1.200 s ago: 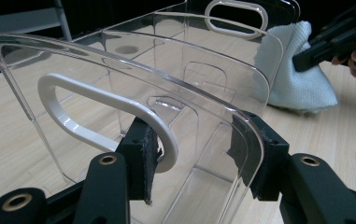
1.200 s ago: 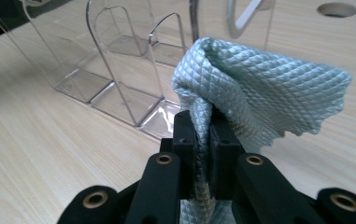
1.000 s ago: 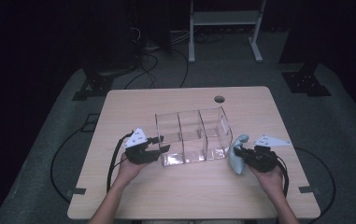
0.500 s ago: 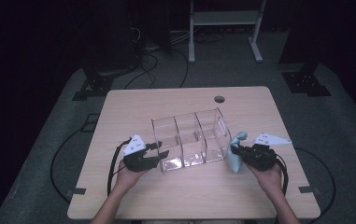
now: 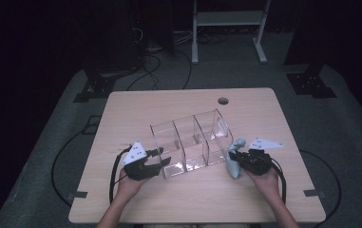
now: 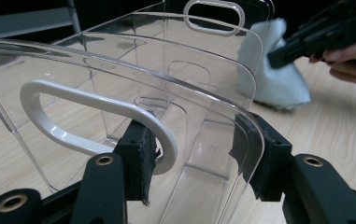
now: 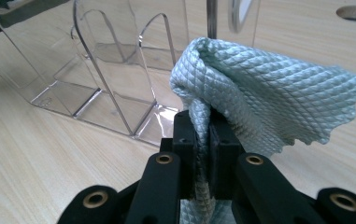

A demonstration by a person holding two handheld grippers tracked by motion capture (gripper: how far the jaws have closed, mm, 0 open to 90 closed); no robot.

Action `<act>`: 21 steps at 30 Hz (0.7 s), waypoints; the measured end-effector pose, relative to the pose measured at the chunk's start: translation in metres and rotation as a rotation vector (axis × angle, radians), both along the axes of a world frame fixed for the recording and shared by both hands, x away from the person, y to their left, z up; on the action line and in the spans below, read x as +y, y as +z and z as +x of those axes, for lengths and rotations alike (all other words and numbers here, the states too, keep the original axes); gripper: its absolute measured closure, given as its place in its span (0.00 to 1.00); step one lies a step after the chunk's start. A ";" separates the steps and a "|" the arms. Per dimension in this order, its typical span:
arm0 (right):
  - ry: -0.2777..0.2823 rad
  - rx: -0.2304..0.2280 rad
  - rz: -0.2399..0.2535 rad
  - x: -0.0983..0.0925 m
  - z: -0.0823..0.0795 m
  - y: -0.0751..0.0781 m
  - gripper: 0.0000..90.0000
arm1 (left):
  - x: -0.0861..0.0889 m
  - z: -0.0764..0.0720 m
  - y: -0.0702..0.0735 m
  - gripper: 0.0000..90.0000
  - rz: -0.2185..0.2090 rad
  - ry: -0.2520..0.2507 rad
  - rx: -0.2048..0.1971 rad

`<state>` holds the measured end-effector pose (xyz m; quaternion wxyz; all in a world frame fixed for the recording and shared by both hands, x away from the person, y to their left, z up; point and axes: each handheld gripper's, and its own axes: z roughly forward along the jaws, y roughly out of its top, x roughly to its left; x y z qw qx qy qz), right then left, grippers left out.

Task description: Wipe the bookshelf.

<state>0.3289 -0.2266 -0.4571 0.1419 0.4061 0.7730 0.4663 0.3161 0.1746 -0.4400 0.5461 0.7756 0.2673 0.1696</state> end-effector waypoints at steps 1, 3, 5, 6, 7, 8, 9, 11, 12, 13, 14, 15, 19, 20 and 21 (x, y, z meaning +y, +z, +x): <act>-0.003 0.000 0.003 0.000 0.000 0.000 0.92 | 0.000 0.000 0.000 0.54 -0.001 -0.001 -0.002; -0.007 -0.018 0.013 0.000 -0.001 0.005 0.92 | 0.000 0.000 -0.001 0.54 -0.003 -0.004 -0.002; -0.008 -0.027 0.019 0.000 -0.001 0.006 0.92 | 0.000 0.000 -0.001 0.54 -0.006 -0.007 -0.004; -0.007 -0.028 0.022 0.000 0.000 0.005 0.92 | 0.000 0.000 -0.001 0.54 -0.006 -0.007 -0.005; -0.008 -0.021 0.027 -0.001 0.000 0.003 0.92 | 0.000 0.000 -0.001 0.54 -0.005 -0.007 -0.006; -0.009 -0.011 0.021 0.000 0.001 0.000 0.92 | 0.000 0.000 -0.001 0.54 -0.005 -0.008 -0.006; -0.008 -0.005 0.012 0.001 0.002 -0.003 0.92 | 0.000 0.000 -0.001 0.54 -0.005 -0.008 -0.006; -0.010 0.031 -0.002 0.003 0.006 -0.012 0.92 | 0.000 0.000 -0.001 0.54 -0.004 -0.008 -0.007; -0.008 0.037 -0.009 0.003 0.007 -0.015 0.92 | 0.000 0.000 -0.001 0.54 -0.004 -0.008 -0.007; -0.009 0.042 -0.014 0.004 0.008 -0.017 0.92 | 0.000 0.000 -0.001 0.54 -0.004 -0.009 -0.007; -0.010 0.045 -0.011 0.004 0.009 -0.017 0.92 | 0.000 0.000 -0.002 0.54 -0.004 -0.009 -0.007; -0.013 0.044 -0.012 0.004 0.008 -0.015 0.92 | 0.000 0.000 -0.002 0.54 -0.004 -0.009 -0.009; -0.017 0.001 0.022 0.002 0.004 -0.003 0.92 | 0.001 0.001 -0.003 0.53 -0.009 -0.011 -0.010; -0.018 0.002 0.017 0.002 0.004 -0.004 0.92 | 0.001 0.001 -0.003 0.53 -0.010 -0.011 -0.008; -0.020 0.011 0.013 0.002 0.005 -0.007 0.92 | 0.001 0.001 -0.002 0.53 -0.008 -0.011 -0.008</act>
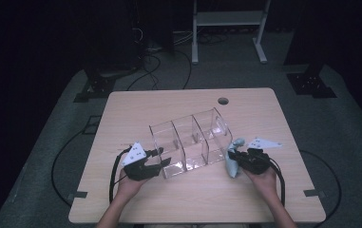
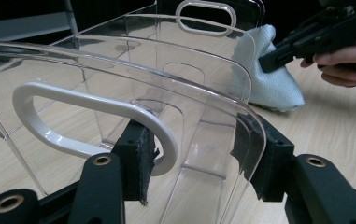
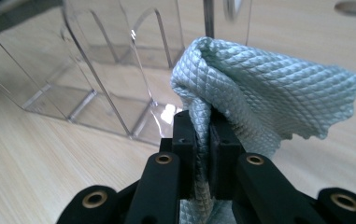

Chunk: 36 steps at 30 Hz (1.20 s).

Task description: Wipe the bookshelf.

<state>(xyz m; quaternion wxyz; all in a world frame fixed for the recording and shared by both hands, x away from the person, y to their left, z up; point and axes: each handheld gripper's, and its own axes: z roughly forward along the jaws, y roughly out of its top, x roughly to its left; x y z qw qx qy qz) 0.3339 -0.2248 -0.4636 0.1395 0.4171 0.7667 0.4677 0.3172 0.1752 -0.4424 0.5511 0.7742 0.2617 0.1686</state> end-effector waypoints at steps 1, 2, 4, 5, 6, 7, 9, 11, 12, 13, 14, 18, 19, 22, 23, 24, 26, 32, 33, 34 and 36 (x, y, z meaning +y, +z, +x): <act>0.002 0.018 -0.011 0.000 0.002 -0.005 0.92 | 0.000 0.000 0.000 0.53 0.000 0.001 -0.002; 0.004 0.032 -0.025 0.001 0.003 -0.009 0.92 | 0.000 0.000 0.000 0.53 0.002 0.001 -0.003; 0.006 0.053 -0.063 0.004 0.006 -0.017 0.92 | 0.000 0.000 0.000 0.53 0.005 0.000 -0.004; 0.003 0.066 -0.057 0.004 0.007 -0.018 0.92 | 0.000 0.000 0.000 0.53 0.006 0.000 -0.005; 0.002 0.063 -0.062 0.005 0.007 -0.018 0.92 | 0.000 0.000 0.000 0.53 0.005 0.000 -0.006; 0.002 0.052 -0.066 0.005 0.006 -0.016 0.92 | 0.000 0.000 0.000 0.53 0.004 -0.001 -0.005; -0.005 0.035 -0.047 0.005 0.004 -0.010 0.92 | 0.000 0.000 0.000 0.52 0.001 -0.003 -0.006; -0.004 0.028 -0.045 0.005 0.003 -0.008 0.92 | 0.000 0.000 0.000 0.52 0.002 -0.003 -0.006; -0.001 0.033 -0.043 0.005 0.004 -0.009 0.92 | 0.000 0.000 0.000 0.52 0.002 -0.002 -0.006; 0.001 0.046 -0.049 0.005 0.005 -0.013 0.92 | 0.000 0.000 0.000 0.52 0.003 -0.002 -0.006; 0.003 0.056 -0.053 0.006 0.005 -0.015 0.92 | 0.000 0.000 0.000 0.52 0.003 -0.002 -0.007; 0.011 0.095 -0.090 0.012 0.008 -0.023 0.92 | 0.000 0.000 0.000 0.52 0.004 -0.002 -0.007; 0.010 0.082 -0.096 0.012 0.007 -0.021 0.92 | 0.000 0.000 0.000 0.52 0.004 -0.003 -0.008; -0.002 0.040 -0.073 0.009 0.005 -0.011 0.92 | 0.000 0.000 -0.001 0.52 0.005 -0.005 -0.008; -0.003 0.039 -0.069 0.008 0.005 -0.011 0.92 | 0.000 0.001 -0.001 0.52 0.004 -0.005 -0.008; -0.006 0.048 -0.070 0.007 0.005 -0.012 0.92 | 0.000 0.001 -0.001 0.52 0.005 -0.006 -0.008; -0.007 0.078 -0.076 0.007 0.008 -0.019 0.92 | 0.000 0.000 -0.001 0.52 0.008 -0.005 -0.010; -0.017 0.071 -0.054 0.008 0.007 -0.016 0.92 | 0.000 0.000 -0.001 0.52 0.013 -0.007 -0.016; -0.019 0.053 -0.038 0.007 0.005 -0.011 0.92 | 0.000 0.000 -0.001 0.52 0.013 -0.007 -0.016; -0.021 0.043 -0.030 0.006 0.004 -0.007 0.92 | 0.000 0.000 -0.001 0.52 0.012 -0.007 -0.016; -0.021 0.045 -0.034 0.006 0.005 -0.008 0.92 | 0.000 0.000 -0.001 0.52 0.011 -0.007 -0.016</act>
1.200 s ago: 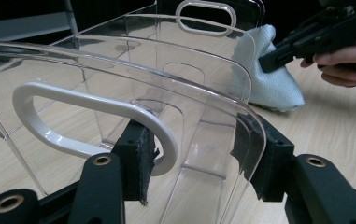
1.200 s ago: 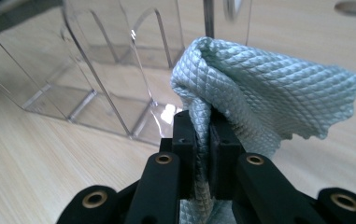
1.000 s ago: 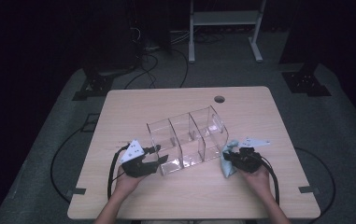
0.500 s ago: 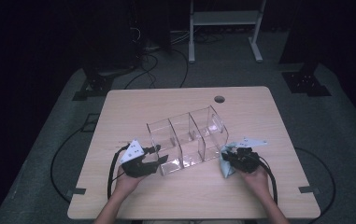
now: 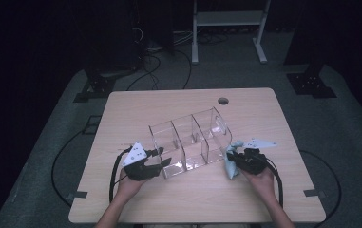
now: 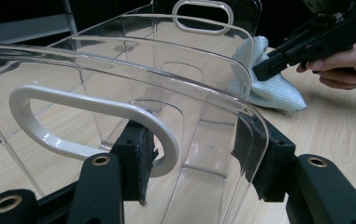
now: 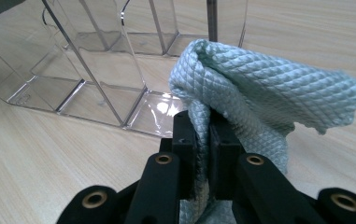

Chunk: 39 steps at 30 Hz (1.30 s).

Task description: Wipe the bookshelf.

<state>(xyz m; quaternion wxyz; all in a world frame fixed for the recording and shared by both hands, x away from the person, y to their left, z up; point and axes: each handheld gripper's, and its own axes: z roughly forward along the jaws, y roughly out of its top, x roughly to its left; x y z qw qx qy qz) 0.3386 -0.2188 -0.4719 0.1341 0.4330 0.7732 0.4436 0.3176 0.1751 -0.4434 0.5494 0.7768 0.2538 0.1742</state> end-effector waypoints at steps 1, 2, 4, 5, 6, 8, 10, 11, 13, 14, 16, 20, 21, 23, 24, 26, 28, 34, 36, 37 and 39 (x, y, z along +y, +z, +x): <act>0.001 0.019 -0.010 0.000 0.002 -0.005 0.92 | 0.000 0.000 0.000 0.52 0.000 0.000 0.000; 0.001 0.029 -0.017 0.001 0.003 -0.009 0.92 | 0.000 0.000 0.000 0.52 0.000 0.000 -0.001; -0.001 0.058 -0.045 0.002 0.006 -0.017 0.92 | 0.000 0.000 0.000 0.52 0.000 0.001 -0.002; -0.002 0.058 -0.041 0.001 0.007 -0.018 0.92 | 0.000 0.000 0.000 0.52 0.000 0.002 -0.003; -0.003 0.054 -0.039 0.001 0.006 -0.016 0.92 | 0.000 0.000 0.000 0.52 -0.001 0.002 -0.002; -0.002 0.016 -0.030 0.001 0.004 -0.005 0.92 | 0.000 0.000 0.000 0.52 -0.002 0.002 -0.003; -0.003 -0.021 -0.001 -0.001 0.000 0.007 0.92 | 0.000 -0.001 0.000 0.52 0.000 0.002 -0.002; -0.004 -0.030 0.008 -0.002 -0.001 0.011 0.92 | 0.000 -0.001 0.000 0.52 -0.002 0.005 -0.002; 0.000 -0.064 0.023 -0.003 -0.003 0.023 0.92 | -0.001 -0.001 0.000 0.52 -0.002 0.006 -0.004; 0.002 -0.073 0.029 -0.004 -0.003 0.029 0.92 | -0.001 -0.001 0.000 0.52 -0.002 0.006 -0.004; 0.008 -0.096 0.028 -0.003 -0.003 0.041 0.92 | -0.001 -0.001 0.000 0.52 -0.001 0.006 -0.004; 0.013 -0.134 0.034 -0.002 -0.003 0.059 0.92 | -0.002 -0.002 0.000 0.53 0.003 0.003 -0.003; 0.013 -0.136 0.034 -0.002 -0.002 0.062 0.92 | -0.002 -0.001 0.000 0.53 0.005 0.001 -0.004; 0.016 -0.145 0.031 -0.001 0.000 0.067 0.92 | -0.002 -0.001 0.000 0.53 0.006 -0.002 -0.006; 0.014 -0.148 0.029 -0.001 0.001 0.070 0.92 | -0.002 -0.001 0.000 0.53 0.006 -0.002 -0.006; 0.014 -0.159 0.029 0.000 0.003 0.074 0.92 | -0.002 -0.001 0.000 0.53 0.007 -0.004 -0.006; 0.015 -0.166 0.028 0.002 0.005 0.078 0.92 | -0.003 -0.001 0.000 0.53 0.006 -0.003 -0.006; 0.007 -0.181 0.033 0.003 0.012 0.087 0.92 | -0.002 -0.001 0.000 0.53 0.007 -0.004 -0.006; 0.011 -0.177 0.037 0.002 0.013 0.085 0.92 | -0.002 -0.001 0.000 0.53 0.008 -0.004 -0.006; 0.013 -0.173 0.039 0.002 0.012 0.083 0.92 | -0.002 -0.001 0.000 0.53 0.007 -0.004 -0.006; 0.013 -0.167 0.041 0.001 0.009 0.078 0.92 | -0.002 -0.001 0.000 0.53 0.007 -0.003 -0.006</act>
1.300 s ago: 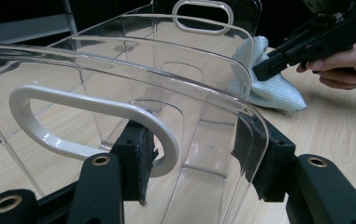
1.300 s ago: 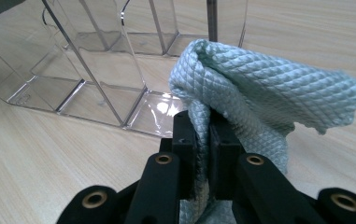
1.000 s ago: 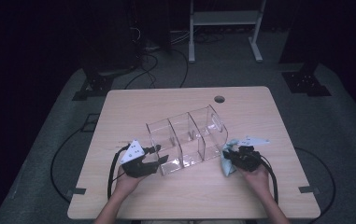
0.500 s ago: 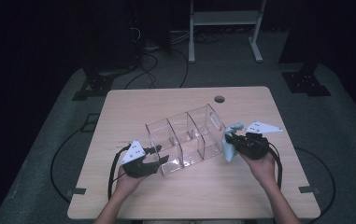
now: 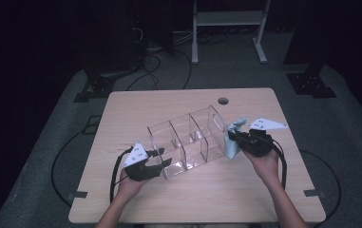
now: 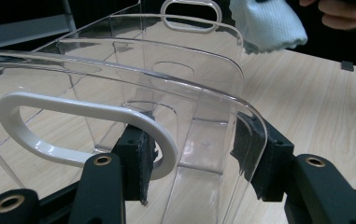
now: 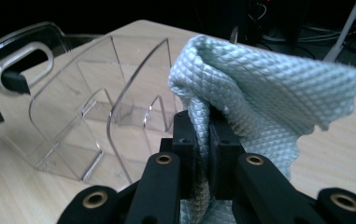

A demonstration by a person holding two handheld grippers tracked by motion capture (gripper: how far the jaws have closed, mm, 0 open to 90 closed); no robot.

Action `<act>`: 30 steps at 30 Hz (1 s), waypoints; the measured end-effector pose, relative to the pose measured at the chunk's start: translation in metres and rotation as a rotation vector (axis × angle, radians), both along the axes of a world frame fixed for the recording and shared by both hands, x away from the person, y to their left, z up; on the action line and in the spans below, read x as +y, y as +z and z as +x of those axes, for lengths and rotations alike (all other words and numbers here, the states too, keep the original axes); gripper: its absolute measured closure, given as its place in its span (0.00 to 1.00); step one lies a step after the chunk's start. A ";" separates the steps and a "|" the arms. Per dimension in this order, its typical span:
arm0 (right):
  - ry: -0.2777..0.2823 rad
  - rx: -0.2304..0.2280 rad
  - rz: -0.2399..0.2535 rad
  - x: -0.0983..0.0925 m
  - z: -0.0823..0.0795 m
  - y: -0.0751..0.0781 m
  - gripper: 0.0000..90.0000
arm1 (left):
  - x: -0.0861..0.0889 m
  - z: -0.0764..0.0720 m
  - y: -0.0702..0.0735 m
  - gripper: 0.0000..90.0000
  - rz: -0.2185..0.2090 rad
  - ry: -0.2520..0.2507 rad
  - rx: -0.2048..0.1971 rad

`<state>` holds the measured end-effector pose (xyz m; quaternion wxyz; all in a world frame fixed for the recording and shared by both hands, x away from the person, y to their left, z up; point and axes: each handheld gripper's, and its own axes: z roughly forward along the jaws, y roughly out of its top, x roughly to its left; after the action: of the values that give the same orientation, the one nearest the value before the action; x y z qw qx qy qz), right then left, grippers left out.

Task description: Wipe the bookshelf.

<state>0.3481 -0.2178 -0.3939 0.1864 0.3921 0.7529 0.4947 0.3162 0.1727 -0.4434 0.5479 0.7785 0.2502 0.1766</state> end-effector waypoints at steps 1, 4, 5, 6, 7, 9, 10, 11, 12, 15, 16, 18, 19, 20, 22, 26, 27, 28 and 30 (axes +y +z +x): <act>0.001 0.003 -0.006 0.000 -0.001 -0.003 0.92 | 0.000 0.000 0.000 0.53 0.000 -0.001 -0.001; -0.001 0.024 -0.009 -0.002 -0.004 -0.014 0.92 | 0.000 0.000 0.000 0.53 0.002 0.000 -0.001; -0.004 0.032 -0.006 -0.004 -0.004 -0.018 0.92 | -0.001 0.000 0.000 0.53 0.002 0.002 -0.002; -0.011 0.046 -0.011 -0.004 -0.003 -0.023 0.92 | -0.001 0.000 0.000 0.53 0.001 0.003 -0.002; -0.014 0.055 -0.021 -0.005 -0.002 -0.029 0.92 | 0.000 0.000 0.000 0.53 0.000 0.002 -0.002; -0.022 0.096 -0.027 -0.005 0.000 -0.043 0.92 | -0.001 0.000 0.000 0.53 0.000 0.002 -0.002; -0.026 0.116 -0.036 -0.005 0.002 -0.052 0.92 | -0.001 0.000 0.000 0.53 -0.001 0.002 -0.002; -0.027 0.129 -0.037 -0.005 0.003 -0.057 0.92 | -0.001 0.000 0.000 0.53 -0.002 0.001 -0.001; -0.026 0.152 -0.042 -0.005 0.005 -0.066 0.92 | -0.001 0.000 0.000 0.53 -0.001 0.001 -0.001; -0.026 0.184 -0.070 -0.003 0.009 -0.079 0.92 | -0.001 0.000 0.000 0.53 -0.001 0.002 0.000; -0.027 0.194 -0.069 -0.003 0.011 -0.083 0.92 | -0.001 0.000 0.000 0.53 -0.001 0.002 -0.001; -0.028 0.213 -0.078 -0.002 0.013 -0.088 0.92 | -0.001 0.000 0.000 0.53 0.000 0.002 -0.001; -0.029 0.222 -0.084 -0.002 0.013 -0.091 0.92 | -0.001 0.000 0.000 0.53 0.001 0.002 -0.001; -0.030 0.229 -0.083 -0.001 0.013 -0.093 0.92 | -0.001 0.000 0.000 0.53 0.001 0.003 -0.001; -0.016 0.226 -0.084 0.003 0.008 -0.092 0.92 | -0.001 0.000 0.000 0.53 -0.001 0.006 0.000; 0.048 0.204 -0.081 0.021 -0.003 -0.088 0.92 | -0.003 -0.001 0.000 0.53 -0.002 0.020 0.004; 0.060 0.207 -0.083 0.025 -0.004 -0.088 0.92 | -0.003 -0.001 0.000 0.53 -0.003 0.024 0.007; 0.076 0.206 -0.085 0.030 -0.005 -0.089 0.92 | -0.004 -0.001 0.000 0.53 -0.005 0.027 0.007; 0.108 0.209 -0.100 0.041 -0.007 -0.091 0.92 | -0.004 -0.001 0.000 0.53 -0.008 0.026 0.009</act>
<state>0.3415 -0.1765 -0.4849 0.0993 0.3907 0.8118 0.4224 0.3148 0.1688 -0.4432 0.5474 0.7738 0.2635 0.1792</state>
